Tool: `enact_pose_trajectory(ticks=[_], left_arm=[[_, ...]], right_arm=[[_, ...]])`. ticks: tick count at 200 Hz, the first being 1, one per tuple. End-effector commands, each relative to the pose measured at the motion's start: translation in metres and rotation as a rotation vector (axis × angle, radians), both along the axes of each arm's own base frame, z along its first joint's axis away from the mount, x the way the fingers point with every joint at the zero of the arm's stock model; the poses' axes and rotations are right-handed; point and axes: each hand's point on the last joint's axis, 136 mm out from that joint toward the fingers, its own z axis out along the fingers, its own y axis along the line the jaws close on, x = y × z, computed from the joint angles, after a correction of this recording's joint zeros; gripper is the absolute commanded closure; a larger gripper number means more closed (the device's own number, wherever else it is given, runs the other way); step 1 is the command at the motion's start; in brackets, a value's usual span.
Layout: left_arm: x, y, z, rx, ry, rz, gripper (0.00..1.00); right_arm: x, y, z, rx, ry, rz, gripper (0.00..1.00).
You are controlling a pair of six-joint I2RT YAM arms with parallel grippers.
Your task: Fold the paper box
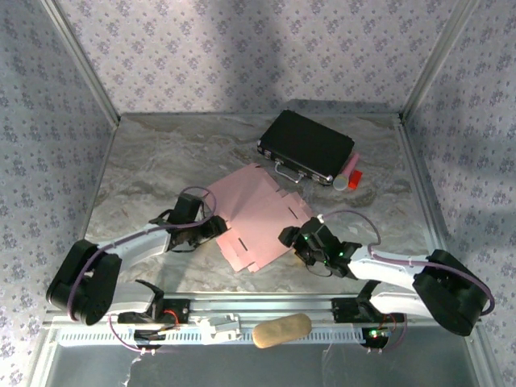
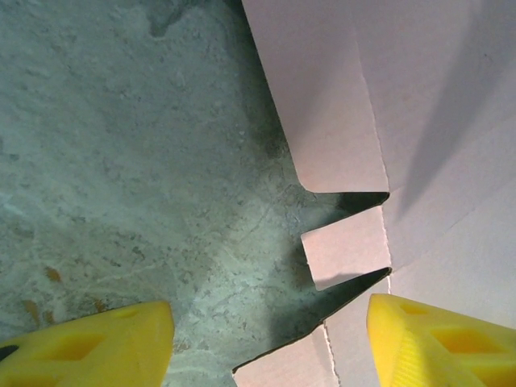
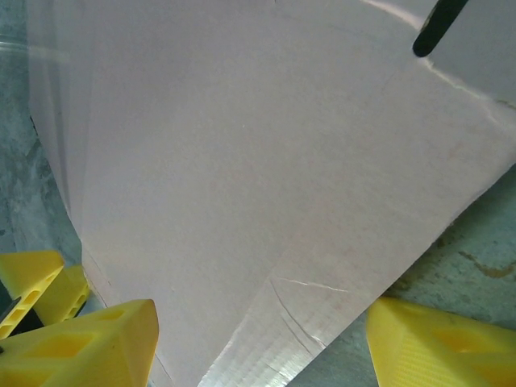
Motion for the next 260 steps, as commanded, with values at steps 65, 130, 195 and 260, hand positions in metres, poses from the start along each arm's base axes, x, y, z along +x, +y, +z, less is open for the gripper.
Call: enact_pose_trajectory(ticks=[65, 130, 195, 260], left_arm=[[-0.011, -0.062, 0.052, -0.277, -0.083, -0.137, 0.38], [-0.016, -0.048, 0.048, -0.191, -0.06, -0.114, 0.4], [0.008, -0.033, 0.038, -0.124, -0.058, -0.076, 0.41], [0.019, -0.036, 0.036, -0.162, -0.049, -0.069, 0.42]], right_arm=[[0.012, 0.01, 0.004, 0.024, -0.021, 0.014, 0.3], [0.017, 0.003, 0.012, 0.044, -0.04, -0.001, 0.31], [0.027, 0.004, 0.039, 0.142, -0.154, -0.028, 0.37], [0.044, 0.007, 0.059, 0.219, -0.265, -0.068, 0.45]])
